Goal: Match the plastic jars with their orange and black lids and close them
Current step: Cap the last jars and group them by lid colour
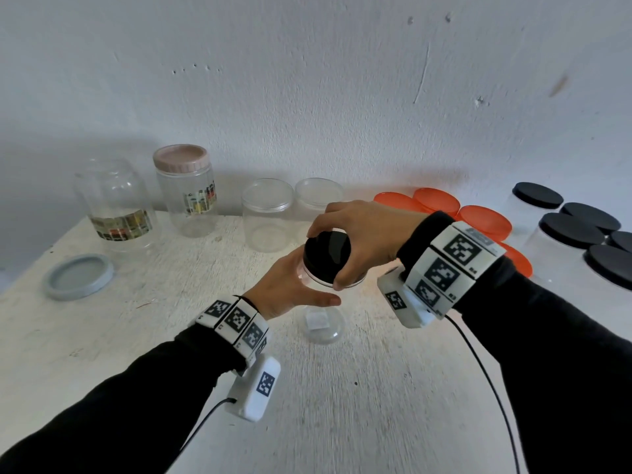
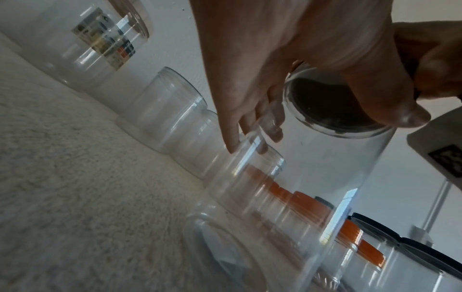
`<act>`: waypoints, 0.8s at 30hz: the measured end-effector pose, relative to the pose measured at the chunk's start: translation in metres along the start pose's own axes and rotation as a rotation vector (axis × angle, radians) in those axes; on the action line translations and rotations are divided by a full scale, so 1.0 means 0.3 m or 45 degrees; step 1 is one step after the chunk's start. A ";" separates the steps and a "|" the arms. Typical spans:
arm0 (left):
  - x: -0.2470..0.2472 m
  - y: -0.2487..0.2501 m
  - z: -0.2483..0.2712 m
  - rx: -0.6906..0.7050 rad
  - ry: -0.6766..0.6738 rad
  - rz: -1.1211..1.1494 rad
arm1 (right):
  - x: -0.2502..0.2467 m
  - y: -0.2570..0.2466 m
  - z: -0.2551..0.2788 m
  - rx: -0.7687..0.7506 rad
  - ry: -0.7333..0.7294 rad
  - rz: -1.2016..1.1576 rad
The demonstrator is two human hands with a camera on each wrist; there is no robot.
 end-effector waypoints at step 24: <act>0.005 -0.007 0.014 -0.003 0.021 -0.065 | 0.000 -0.003 0.017 0.005 -0.093 -0.088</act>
Point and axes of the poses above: each hand's wrist, its own z-axis away from the middle knuckle, its own x-axis out of the palm, y = z × x, the point moved 2 cm from there along -z, towards the middle knuckle, and after that the axes turned 15 degrees about y, right-handed, at the moved point
